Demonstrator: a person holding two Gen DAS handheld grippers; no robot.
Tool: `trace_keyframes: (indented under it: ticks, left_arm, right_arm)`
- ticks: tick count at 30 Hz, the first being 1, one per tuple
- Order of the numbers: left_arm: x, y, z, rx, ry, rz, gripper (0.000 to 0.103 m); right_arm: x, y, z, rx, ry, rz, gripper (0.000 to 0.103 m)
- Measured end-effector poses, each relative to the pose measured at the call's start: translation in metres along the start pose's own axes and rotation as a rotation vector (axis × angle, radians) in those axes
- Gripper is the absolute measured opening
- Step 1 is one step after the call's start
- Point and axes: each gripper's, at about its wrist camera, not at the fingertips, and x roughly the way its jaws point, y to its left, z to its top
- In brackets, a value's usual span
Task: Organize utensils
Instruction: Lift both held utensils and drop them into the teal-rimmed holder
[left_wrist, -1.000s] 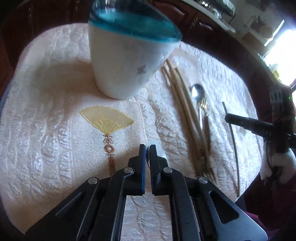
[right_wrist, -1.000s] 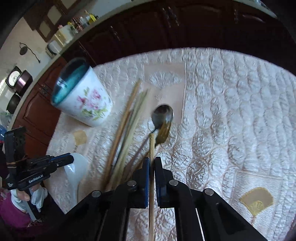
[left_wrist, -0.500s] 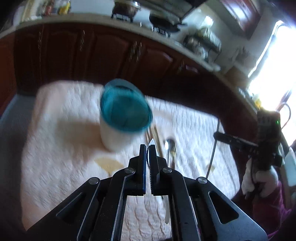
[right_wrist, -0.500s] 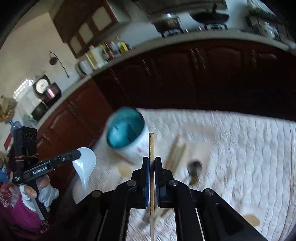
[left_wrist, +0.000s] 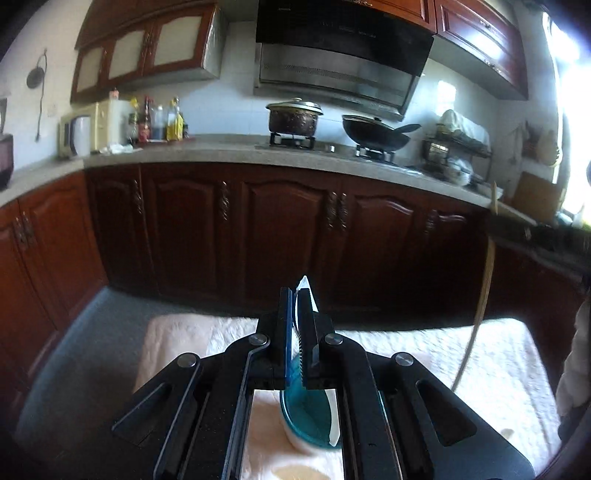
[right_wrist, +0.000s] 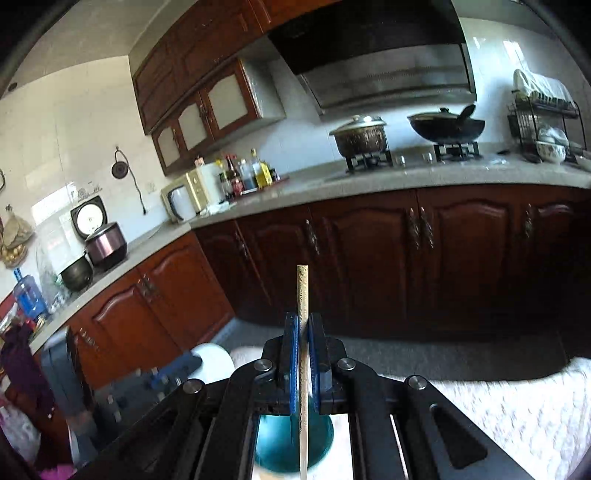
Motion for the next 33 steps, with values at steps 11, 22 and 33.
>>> trace_keyframes:
  ticks: [11, 22, 33]
  left_arm:
    - [0.046, -0.004, -0.036, 0.062, -0.063, 0.099, 0.002]
    - [0.048, -0.008, -0.071, 0.087, 0.003, 0.104, 0.002]
    - [0.052, -0.011, -0.090, 0.056, 0.116, 0.087, 0.002]
  right_arm:
    - [0.075, 0.001, -0.016, -0.034, -0.034, -0.050, 0.005]
    - [0.107, -0.022, -0.063, 0.025, 0.158, 0.007, 0.005]
    - [0.107, -0.022, -0.069, 0.010, 0.239, 0.050, 0.033]
